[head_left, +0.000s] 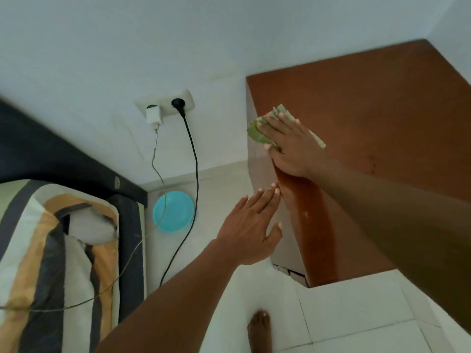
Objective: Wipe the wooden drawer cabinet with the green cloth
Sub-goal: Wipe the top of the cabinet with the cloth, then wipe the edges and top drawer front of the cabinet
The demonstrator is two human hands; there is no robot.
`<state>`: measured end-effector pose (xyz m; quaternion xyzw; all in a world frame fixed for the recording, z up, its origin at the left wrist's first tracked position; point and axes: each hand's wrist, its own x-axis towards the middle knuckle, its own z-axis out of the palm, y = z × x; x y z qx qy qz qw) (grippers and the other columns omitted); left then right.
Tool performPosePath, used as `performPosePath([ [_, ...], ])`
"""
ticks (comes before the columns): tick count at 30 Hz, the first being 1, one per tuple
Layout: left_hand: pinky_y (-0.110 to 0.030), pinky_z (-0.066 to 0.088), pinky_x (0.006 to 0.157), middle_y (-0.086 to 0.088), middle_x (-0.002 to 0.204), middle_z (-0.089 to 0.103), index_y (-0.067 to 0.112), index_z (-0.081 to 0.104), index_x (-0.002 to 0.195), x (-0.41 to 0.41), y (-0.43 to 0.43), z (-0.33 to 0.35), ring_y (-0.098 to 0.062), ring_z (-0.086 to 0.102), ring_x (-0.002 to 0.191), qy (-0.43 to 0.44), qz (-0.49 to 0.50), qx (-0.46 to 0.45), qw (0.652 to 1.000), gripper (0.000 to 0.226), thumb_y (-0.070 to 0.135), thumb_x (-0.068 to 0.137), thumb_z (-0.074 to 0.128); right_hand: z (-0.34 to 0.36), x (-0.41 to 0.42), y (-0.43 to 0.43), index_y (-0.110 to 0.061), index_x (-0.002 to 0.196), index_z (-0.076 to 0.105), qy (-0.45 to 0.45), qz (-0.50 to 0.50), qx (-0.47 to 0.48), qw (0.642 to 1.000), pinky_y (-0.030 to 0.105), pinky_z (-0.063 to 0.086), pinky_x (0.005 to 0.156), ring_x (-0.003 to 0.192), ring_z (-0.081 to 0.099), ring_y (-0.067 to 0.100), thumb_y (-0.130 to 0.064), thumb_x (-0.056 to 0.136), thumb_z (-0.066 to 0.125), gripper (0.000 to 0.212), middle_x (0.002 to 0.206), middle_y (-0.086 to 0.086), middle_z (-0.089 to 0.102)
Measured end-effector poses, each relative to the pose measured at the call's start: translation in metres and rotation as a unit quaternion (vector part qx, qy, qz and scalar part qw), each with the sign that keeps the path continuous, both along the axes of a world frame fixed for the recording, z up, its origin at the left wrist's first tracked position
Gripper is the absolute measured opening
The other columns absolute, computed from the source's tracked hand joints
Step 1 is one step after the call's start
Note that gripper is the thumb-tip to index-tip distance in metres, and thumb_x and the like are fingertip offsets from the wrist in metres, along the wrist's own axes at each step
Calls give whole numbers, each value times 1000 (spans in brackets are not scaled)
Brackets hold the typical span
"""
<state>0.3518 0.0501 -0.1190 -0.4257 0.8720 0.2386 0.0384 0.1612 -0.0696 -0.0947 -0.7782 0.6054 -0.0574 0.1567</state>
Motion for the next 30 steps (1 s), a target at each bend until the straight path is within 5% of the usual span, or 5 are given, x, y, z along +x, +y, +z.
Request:
performPosePath([
  [12, -41, 4, 127, 3, 169, -10, 23, -9, 161, -6, 2, 0, -16, -6, 156, -23, 13, 17, 1000, 79, 54, 91, 13, -2, -22, 91, -38, 158, 24, -38, 31, 21, 999, 37, -2, 127, 157, 0, 8, -44, 98, 13, 61, 169, -14, 12],
  [19, -44, 12, 126, 1, 171, 3, 24, 3, 162, -10, 5, 4, -19, 5, 156, -20, 30, 2, 999, 86, 51, 83, 23, -7, -37, 164, -33, 153, 40, -80, 24, -18, 996, 39, 15, 126, 156, 17, 11, -32, 101, 31, 53, 164, -11, 32],
  [26, -44, 10, 126, 2, 170, -4, 20, -3, 162, -15, 7, 12, -20, 4, 156, -70, 39, -3, 997, 87, 45, 87, 33, -15, -49, 250, -18, 133, 65, -128, 40, -94, 986, 45, 52, 92, 125, 50, 22, -12, 94, 44, 44, 136, -1, 63],
  [30, -45, 10, 126, 2, 170, -6, 20, -5, 161, -19, 10, 15, -22, 6, 156, -86, 54, 9, 995, 83, 30, 94, 43, -9, -58, 295, -20, 127, 67, -91, 71, -71, 991, 37, 54, 74, 98, 51, 17, 10, 76, 73, 59, 117, -7, 65],
])
